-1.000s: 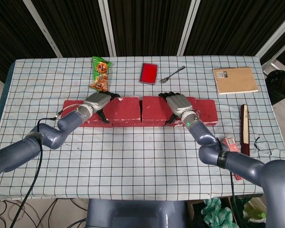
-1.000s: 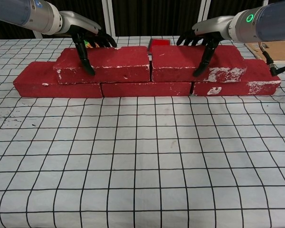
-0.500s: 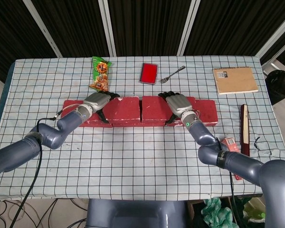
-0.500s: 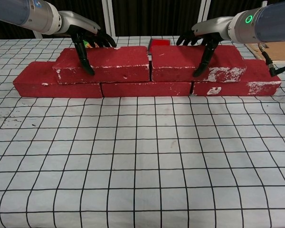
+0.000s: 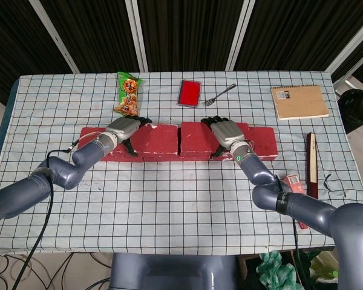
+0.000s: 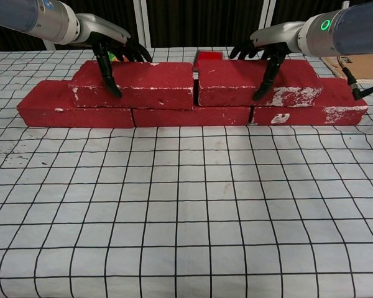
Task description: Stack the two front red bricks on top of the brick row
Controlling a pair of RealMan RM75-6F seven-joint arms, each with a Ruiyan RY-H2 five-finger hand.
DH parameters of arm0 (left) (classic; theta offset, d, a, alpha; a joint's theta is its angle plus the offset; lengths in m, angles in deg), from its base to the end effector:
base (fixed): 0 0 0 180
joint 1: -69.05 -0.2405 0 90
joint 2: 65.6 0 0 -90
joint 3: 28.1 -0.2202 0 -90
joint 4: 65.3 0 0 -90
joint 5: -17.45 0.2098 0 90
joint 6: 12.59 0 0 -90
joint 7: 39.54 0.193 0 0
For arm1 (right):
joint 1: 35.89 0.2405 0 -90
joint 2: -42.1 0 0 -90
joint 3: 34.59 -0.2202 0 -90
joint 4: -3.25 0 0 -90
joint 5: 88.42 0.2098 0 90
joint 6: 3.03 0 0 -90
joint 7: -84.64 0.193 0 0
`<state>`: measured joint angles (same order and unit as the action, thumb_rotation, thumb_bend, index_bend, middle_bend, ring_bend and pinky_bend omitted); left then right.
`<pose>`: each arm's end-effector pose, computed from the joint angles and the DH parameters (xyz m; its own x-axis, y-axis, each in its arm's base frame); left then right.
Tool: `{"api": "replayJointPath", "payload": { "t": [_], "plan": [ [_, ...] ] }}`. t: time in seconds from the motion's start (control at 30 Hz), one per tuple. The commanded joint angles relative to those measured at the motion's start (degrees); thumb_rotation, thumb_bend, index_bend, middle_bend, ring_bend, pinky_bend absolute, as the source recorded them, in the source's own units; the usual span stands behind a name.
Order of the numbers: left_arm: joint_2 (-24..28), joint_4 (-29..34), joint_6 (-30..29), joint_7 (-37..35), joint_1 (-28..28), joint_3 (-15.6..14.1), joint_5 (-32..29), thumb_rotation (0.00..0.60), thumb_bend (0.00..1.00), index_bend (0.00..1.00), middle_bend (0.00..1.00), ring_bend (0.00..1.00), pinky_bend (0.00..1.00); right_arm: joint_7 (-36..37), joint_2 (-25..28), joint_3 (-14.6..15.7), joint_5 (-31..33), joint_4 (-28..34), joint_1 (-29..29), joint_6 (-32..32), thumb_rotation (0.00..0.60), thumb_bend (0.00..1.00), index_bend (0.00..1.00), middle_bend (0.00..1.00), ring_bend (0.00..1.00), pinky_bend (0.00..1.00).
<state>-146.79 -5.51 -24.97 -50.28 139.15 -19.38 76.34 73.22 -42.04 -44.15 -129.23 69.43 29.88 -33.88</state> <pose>-0.0841 0.4838 -0.0127 0.4784 0.5567 0.6791 0.8769 -0.3437 -0.3360 -0.0867 -0.4748 -0.0111 0.4543 -0.4031 0.7944 -0.8866 -0.2911 0.3593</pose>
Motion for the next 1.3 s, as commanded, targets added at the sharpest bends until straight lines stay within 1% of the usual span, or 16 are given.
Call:
{"api": "replayJointPath", "payload": {
  "t": [0.03, 0.57, 1.17, 1.3],
  "plan": [
    [0.01, -0.02, 0.02, -0.03, 0.02, -0.05, -0.14, 0.6, 0.0, 0.07, 0.07, 0.0, 0.0, 0.0, 0.07, 0.03, -0.03, 0.02, -0.02, 0.02, 0.6, 0.0, 0.07, 0.07, 0.04, 0.11],
    [0.9, 0.98, -0.34, 0.73, 0.63, -1.35, -2.16, 0.6, 0.0, 0.07, 0.07, 0.0, 0.0, 0.02, 0.64, -0.07, -0.52, 1.07, -0.36, -0.84, 0.6, 0.0, 0.07, 0.07, 0.04, 0.11],
    [2.84, 3.57, -1.97, 2.4, 1.38, -3.91, -5.85, 0.6, 0.0, 0.06, 0.07, 0.0, 0.0, -0.35, 0.51, -0.13, -0.39, 1.05, -0.55, -1.44, 0.6, 0.0, 0.07, 0.07, 0.04, 0.11],
    [3.12, 4.03, -2.31, 2.71, 1.49, -4.39, -6.62, 0.6, 0.0, 0.06, 0.06, 0.0, 0.01, -0.53, 0.47, -0.12, -0.31, 1.11, -0.58, -1.64, 0.6, 0.0, 0.07, 0.07, 0.04, 0.11]
  ]
}}
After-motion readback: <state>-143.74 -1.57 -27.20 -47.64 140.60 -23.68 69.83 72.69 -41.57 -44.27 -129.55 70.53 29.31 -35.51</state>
